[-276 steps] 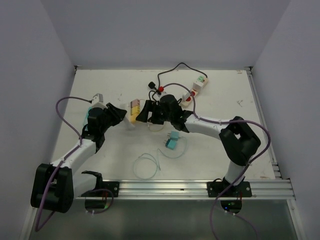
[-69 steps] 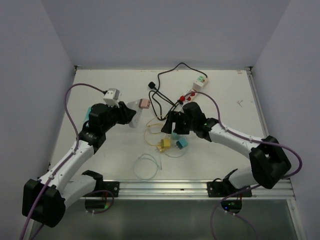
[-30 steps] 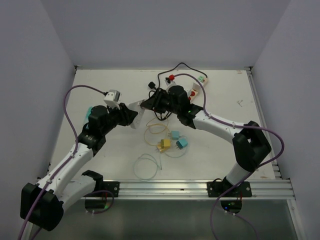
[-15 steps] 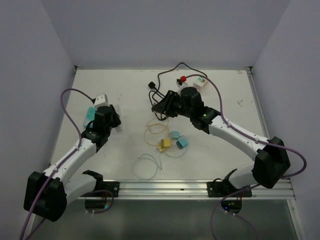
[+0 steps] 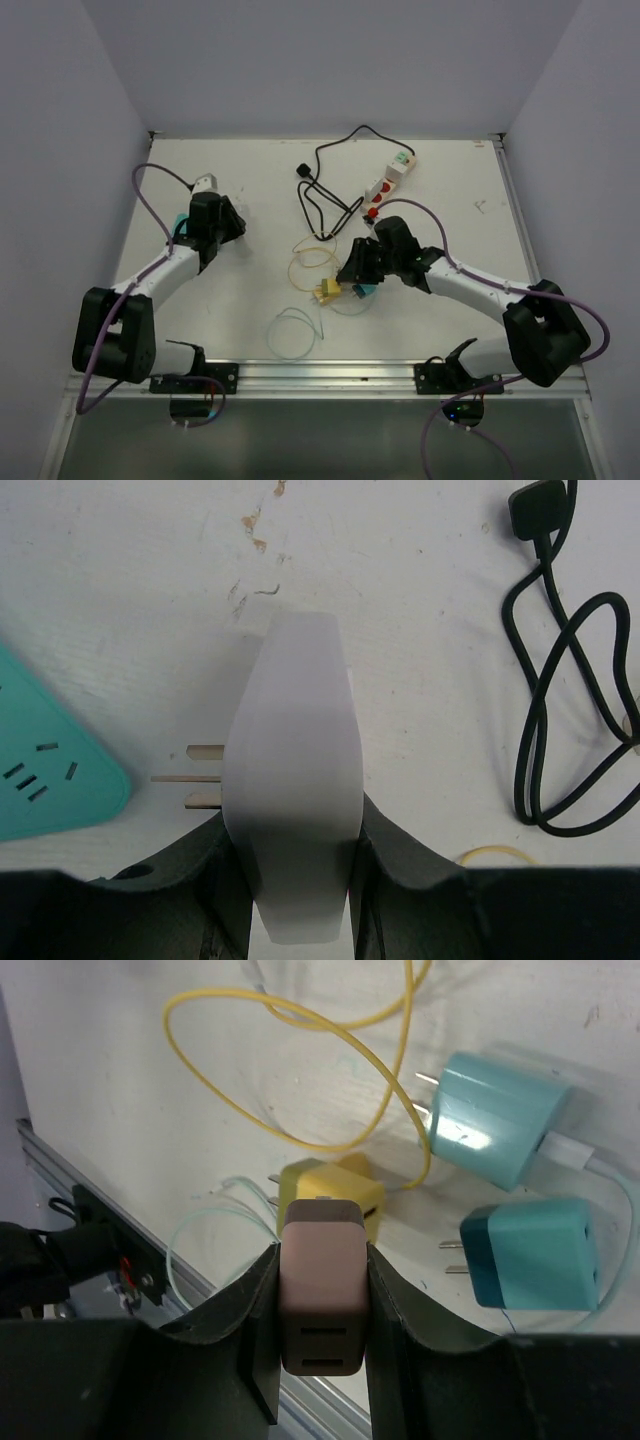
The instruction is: Pull the plug off the socket
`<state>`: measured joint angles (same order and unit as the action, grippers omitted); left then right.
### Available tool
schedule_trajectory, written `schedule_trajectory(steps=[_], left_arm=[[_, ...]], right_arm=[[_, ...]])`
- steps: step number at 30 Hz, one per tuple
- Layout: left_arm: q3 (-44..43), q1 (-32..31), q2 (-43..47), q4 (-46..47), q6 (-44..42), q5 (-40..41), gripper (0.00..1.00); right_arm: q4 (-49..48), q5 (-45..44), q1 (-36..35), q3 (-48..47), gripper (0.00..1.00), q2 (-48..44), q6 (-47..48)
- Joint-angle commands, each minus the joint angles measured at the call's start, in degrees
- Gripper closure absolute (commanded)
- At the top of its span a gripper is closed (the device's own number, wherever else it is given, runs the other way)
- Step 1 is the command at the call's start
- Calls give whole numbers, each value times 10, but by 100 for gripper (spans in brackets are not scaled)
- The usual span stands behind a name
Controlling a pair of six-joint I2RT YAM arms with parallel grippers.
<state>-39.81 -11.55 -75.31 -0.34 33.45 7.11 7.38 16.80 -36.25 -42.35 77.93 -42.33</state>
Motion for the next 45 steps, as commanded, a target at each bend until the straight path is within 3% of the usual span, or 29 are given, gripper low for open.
schedule_trajectory(steps=[1,9,13,19,20,26,34,41,45], left_arm=[[-48,36,-40,80,27,-97,100],[-129,87,-194,138,43,-215,96],[-149,111,-246,161,57,-237,91],[-185,132,-295,133,46,-225,71],[-192,134,-301,128,44,-225,62],[-198,147,-297,108,37,-201,33],[-228,164,-250,39,21,-160,10],[-262,163,-188,-84,13,-118,2],[-209,136,-125,-119,-1,-84,0]], right_arm=[[-13,36,8,20,100,-14,29],[-25,71,32,40,92,13,49],[-21,63,39,51,75,11,52],[18,33,41,39,52,-21,74],[28,25,41,37,50,-24,78],[80,-27,41,9,36,-56,100],[147,-137,41,-55,22,-85,122],[157,-275,41,-110,11,-71,110],[157,-363,43,-160,4,-32,74]])
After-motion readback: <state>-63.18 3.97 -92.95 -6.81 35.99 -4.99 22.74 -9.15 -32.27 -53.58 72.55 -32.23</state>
